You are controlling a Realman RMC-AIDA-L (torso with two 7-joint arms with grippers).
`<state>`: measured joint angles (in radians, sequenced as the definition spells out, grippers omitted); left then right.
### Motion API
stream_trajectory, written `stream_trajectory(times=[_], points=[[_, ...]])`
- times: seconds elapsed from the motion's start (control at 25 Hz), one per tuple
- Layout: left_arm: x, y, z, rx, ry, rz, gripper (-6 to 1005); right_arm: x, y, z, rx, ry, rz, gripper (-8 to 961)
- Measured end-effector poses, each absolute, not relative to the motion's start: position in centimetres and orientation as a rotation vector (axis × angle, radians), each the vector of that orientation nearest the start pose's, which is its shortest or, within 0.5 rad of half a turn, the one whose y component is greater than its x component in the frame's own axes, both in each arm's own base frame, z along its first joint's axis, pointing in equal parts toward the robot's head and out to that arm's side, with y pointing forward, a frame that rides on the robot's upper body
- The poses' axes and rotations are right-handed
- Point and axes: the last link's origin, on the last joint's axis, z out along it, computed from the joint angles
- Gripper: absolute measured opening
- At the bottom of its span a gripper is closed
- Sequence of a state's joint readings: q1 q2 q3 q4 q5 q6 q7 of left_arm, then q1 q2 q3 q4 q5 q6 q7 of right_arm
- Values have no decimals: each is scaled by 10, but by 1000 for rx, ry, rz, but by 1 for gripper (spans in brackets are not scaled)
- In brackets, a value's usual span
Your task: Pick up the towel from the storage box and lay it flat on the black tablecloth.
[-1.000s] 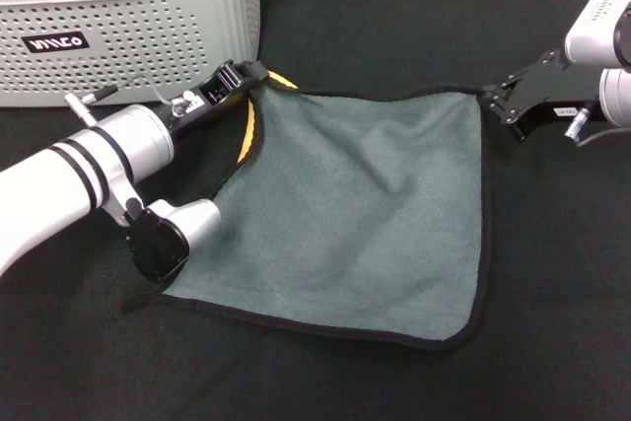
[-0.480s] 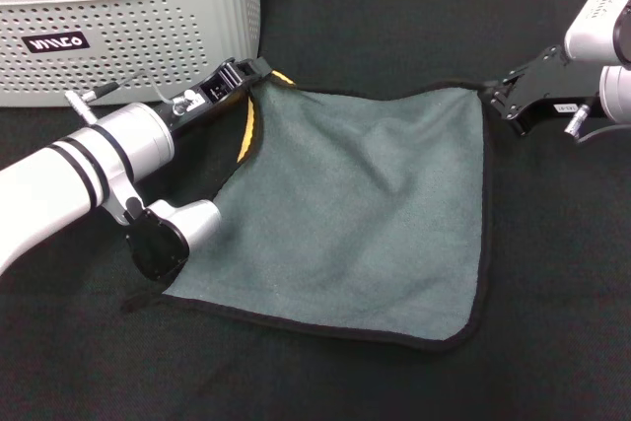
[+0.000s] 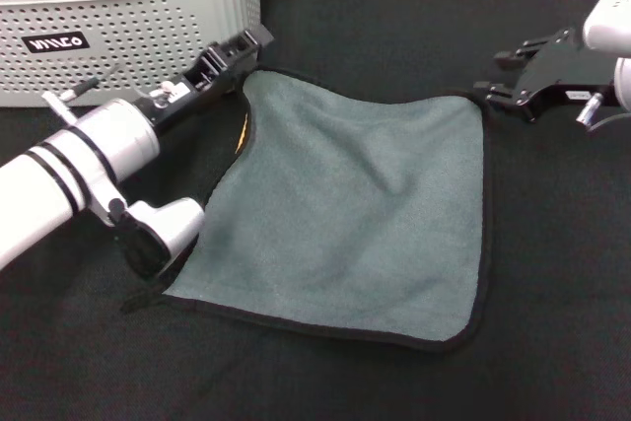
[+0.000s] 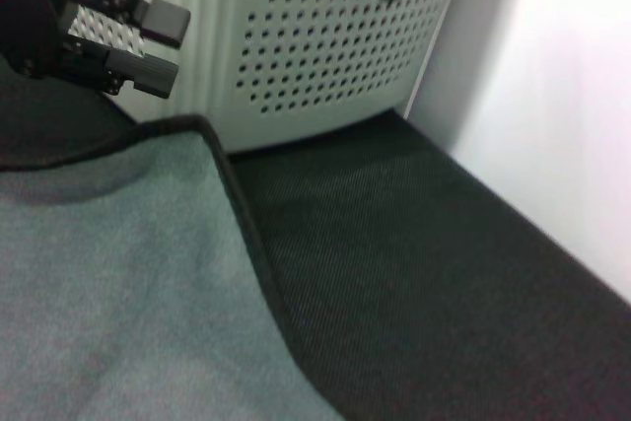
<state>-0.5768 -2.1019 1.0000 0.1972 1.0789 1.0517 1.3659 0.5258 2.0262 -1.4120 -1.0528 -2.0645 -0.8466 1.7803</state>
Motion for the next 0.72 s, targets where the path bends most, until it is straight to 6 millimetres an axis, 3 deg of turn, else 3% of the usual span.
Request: stream_trajectory(times=[0.24, 0.4, 0.64, 0.72], points=[[-287, 351, -35, -1522, 1359, 392, 615, 195, 391, 7, -2472, 188, 108, 429], [-293, 334, -26, -1585, 1139, 227, 652, 185, 376, 9, -2496, 121, 134, 585], [-300, 299, -14, -1723, 728, -184, 670, 173, 352, 9, -2609, 7, 192, 810], [-300, 289, -10, -1767, 588, -346, 670, 169, 343, 10, -2644, -62, 223, 823]])
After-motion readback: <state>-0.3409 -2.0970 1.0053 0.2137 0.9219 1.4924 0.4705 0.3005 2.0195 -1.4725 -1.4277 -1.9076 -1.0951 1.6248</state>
